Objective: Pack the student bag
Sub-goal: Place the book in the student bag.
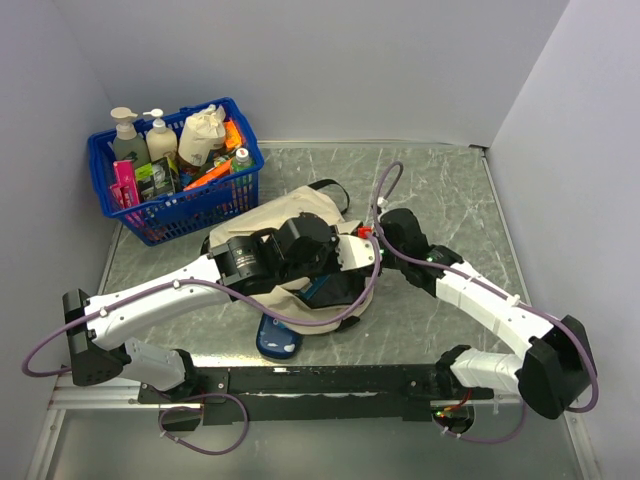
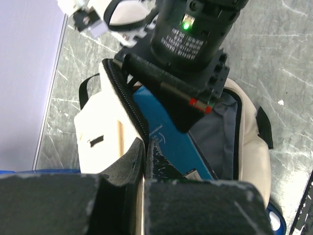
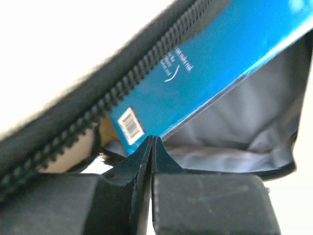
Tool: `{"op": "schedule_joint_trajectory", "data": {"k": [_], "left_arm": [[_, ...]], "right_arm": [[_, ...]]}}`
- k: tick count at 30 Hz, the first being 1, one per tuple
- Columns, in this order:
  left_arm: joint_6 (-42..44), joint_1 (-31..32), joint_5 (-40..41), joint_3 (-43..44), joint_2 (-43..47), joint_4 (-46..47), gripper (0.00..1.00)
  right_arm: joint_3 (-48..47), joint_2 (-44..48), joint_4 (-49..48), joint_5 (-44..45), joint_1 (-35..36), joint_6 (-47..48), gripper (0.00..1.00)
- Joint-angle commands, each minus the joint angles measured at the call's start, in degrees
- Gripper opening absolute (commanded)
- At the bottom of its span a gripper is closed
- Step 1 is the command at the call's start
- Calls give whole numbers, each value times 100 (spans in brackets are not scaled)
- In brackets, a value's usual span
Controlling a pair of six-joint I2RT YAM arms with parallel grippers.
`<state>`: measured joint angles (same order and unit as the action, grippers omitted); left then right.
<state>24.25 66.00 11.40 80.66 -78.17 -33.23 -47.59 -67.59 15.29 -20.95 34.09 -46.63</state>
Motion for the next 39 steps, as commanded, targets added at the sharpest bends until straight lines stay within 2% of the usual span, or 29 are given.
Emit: {"op": "schedule_joint_trajectory", "data": {"k": [1, 13, 19, 24, 30, 35, 39], "left_arm": [[-34, 89, -103, 28, 259, 361, 1], [-17, 89, -76, -51, 259, 414, 1], [-17, 89, -59, 11, 223, 405, 1], [-8, 89, -41, 99, 162, 397, 1], [36, 89, -50, 55, 179, 405, 1], [62, 89, -59, 55, 188, 423, 1], [80, 89, -59, 46, 206, 405, 1]], "right_arm": [[136, 264, 52, 477, -121, 224, 0], [663, 563, 62, 776, -87, 638, 0], [1348, 572, -1141, 1197, 28, 305, 0], [1332, 1, -1957, 1357, 98, -12, 0], [1112, -500, -2767, 848, 125, -539, 0], [902, -1219, -3962, 93, 133, -1339, 0], [559, -1633, -4561, -49, 247, -1971, 0]]}}
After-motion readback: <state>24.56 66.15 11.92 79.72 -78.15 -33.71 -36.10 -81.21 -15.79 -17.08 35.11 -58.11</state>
